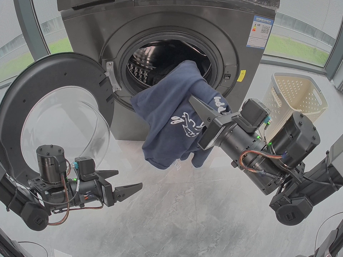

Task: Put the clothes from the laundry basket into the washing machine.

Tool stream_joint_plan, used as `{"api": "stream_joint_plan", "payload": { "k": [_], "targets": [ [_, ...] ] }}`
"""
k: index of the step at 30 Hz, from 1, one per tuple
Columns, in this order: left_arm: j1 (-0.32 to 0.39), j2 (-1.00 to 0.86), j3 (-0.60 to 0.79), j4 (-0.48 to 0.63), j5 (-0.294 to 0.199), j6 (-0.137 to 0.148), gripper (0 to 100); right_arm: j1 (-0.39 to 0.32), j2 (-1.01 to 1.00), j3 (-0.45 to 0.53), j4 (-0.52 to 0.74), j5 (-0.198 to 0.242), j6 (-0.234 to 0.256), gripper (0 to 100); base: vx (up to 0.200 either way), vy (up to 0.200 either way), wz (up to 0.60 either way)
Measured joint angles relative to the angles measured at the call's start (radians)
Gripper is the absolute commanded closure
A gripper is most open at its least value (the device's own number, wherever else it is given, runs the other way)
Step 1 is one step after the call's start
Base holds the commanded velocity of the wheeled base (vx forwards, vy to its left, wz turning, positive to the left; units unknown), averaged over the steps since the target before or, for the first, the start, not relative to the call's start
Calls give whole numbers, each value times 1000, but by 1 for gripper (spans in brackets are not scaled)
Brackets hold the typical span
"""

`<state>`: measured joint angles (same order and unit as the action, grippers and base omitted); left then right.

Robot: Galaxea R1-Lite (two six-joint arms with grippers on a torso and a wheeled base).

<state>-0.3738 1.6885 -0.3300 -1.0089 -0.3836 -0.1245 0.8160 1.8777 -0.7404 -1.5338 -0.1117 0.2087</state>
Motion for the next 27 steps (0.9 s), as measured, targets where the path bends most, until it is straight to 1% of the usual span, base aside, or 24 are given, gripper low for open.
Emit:
{"api": "stream_joint_plan", "payload": {
  "k": [3,5,14,20,23,27],
  "targets": [
    [0,49,-38,-5,-6,-13,0,6,-18,24,1,0,0,100,0,0,0],
    [-4,74,-58,-6,-6,-17,0,11,-32,40,1,0,0,100,0,0,0],
    [-9,159,-130,-7,-10,-20,0,32,-73,72,3,-1,0,100,0,0,0],
    [-21,192,-157,-9,-27,-18,0,51,-78,78,3,0,0,100,0,0,0],
    [-21,213,-177,-30,-35,-17,0,54,-78,78,2,0,-1,100,0,0,0],
    [-15,252,-204,-97,-47,-20,0,56,-77,79,2,0,-1,100,0,0,0]
  ]
}}
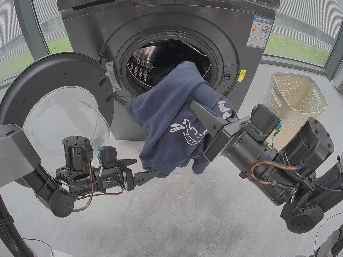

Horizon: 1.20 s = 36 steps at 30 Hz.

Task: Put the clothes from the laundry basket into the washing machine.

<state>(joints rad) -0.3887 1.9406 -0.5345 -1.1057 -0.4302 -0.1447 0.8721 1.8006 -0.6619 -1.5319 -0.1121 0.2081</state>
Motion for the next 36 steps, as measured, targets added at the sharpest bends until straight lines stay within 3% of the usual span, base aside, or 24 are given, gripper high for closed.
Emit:
{"api": "stream_joint_plan", "payload": {
  "k": [30,31,36],
  "targets": [
    [-6,229,-145,-224,-30,-3,0,8,13,-5,-1,0,-1,100,0,0,0],
    [-6,232,-145,-226,-30,-3,100,8,14,-5,-1,0,-1,100,0,0,0],
    [-7,242,-140,-254,-30,-4,100,7,21,-7,-6,0,-1,100,0,0,0]
  ]
}}
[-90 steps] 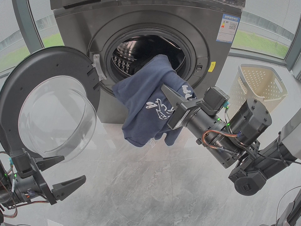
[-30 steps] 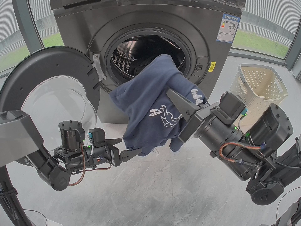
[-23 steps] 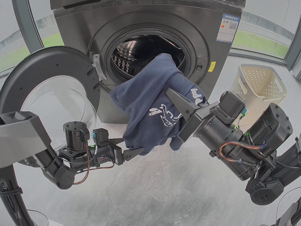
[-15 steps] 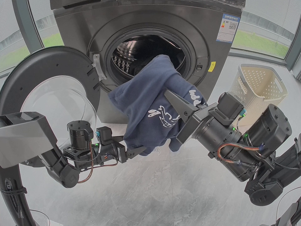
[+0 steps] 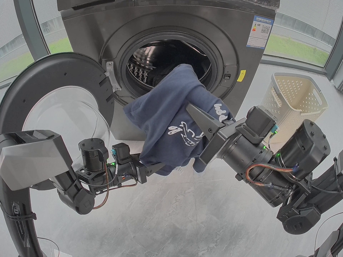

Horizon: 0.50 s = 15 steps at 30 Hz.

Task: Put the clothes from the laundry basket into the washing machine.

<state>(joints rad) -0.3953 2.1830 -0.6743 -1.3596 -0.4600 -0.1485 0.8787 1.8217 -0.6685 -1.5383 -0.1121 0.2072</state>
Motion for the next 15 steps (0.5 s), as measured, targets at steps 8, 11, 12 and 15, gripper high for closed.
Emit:
{"api": "stream_joint_plan", "payload": {
  "k": [8,11,12,15],
  "targets": [
    [-7,-18,40,-62,0,-23,100,-12,7,2,1,0,-1,100,0,0,0],
    [-19,-50,103,-101,2,-24,100,-24,12,5,3,2,-3,100,0,0,0],
    [-25,-66,133,-116,4,-24,100,-31,16,6,3,3,-3,100,0,0,0],
    [-40,-104,200,-149,11,-23,100,-46,26,7,3,5,-4,100,0,0,0]
  ]
}}
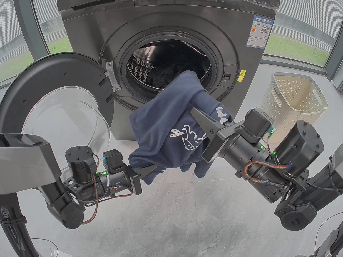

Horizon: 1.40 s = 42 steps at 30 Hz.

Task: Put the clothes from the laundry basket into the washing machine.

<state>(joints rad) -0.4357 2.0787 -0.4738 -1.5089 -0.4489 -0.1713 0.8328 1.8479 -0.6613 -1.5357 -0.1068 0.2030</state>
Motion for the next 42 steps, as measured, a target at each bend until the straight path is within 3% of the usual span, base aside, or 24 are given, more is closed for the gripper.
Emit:
{"api": "stream_joint_plan", "payload": {
  "k": [1,2,11,18,23,27,42],
  "targets": [
    [-6,-16,26,-8,3,1,100,-6,6,0,-1,1,0,100,0,0,0],
    [-16,-46,68,-17,11,3,100,-15,15,2,-2,3,0,0,0,0,0],
    [-78,-278,228,-41,51,-2,100,-29,79,14,-4,17,1,0,0,0,0],
    [-131,-403,235,-43,65,-42,100,-24,129,108,-5,29,-3,0,0,0,0],
    [-124,-419,165,-43,151,-57,100,-26,142,160,-2,30,-9,0,0,0,0],
    [-100,-409,107,-44,206,-87,100,-23,156,195,-3,29,-8,0,0,0,0],
    [-62,-400,85,-44,214,-87,100,9,177,212,-6,23,2,0,0,0,0]
  ]
}}
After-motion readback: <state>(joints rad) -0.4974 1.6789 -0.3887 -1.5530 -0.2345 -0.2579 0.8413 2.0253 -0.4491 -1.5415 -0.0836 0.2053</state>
